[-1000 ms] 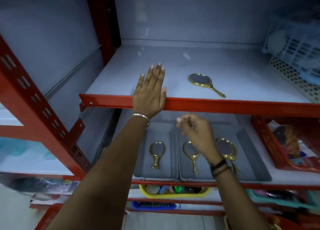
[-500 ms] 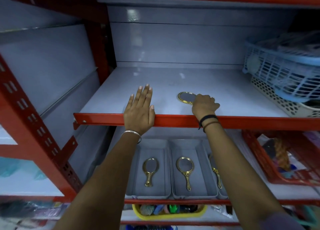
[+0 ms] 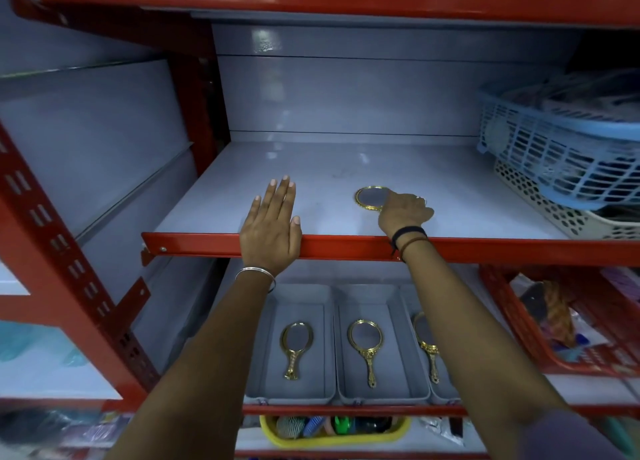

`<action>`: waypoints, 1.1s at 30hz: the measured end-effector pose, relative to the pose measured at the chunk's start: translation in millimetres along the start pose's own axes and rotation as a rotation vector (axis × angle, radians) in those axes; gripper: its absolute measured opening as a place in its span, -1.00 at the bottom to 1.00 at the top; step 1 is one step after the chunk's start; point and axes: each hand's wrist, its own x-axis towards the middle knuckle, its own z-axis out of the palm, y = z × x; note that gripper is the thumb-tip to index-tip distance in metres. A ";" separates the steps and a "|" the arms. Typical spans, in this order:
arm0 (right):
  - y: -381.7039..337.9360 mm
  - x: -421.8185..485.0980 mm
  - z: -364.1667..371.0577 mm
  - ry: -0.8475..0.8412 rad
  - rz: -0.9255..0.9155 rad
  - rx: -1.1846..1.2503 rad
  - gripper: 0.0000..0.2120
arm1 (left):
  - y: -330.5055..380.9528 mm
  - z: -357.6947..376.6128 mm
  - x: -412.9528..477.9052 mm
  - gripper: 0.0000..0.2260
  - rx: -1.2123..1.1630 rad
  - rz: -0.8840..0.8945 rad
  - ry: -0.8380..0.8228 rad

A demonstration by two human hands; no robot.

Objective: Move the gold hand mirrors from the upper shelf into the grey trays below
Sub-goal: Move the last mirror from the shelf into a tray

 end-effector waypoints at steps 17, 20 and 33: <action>105.7 -119.0 0.8 -0.642 -0.211 1.219 -0.86 | 2.4 0.5 -1.1 -0.49 0.019 0.004 0.069; 122.5 -136.7 47.3 -0.776 -0.107 1.214 -0.84 | 2.5 1.2 -0.2 -0.49 0.029 0.004 0.072; 122.9 -97.8 234.1 -0.685 0.359 0.967 -0.62 | -0.2 8.4 0.5 -0.49 0.032 0.014 0.111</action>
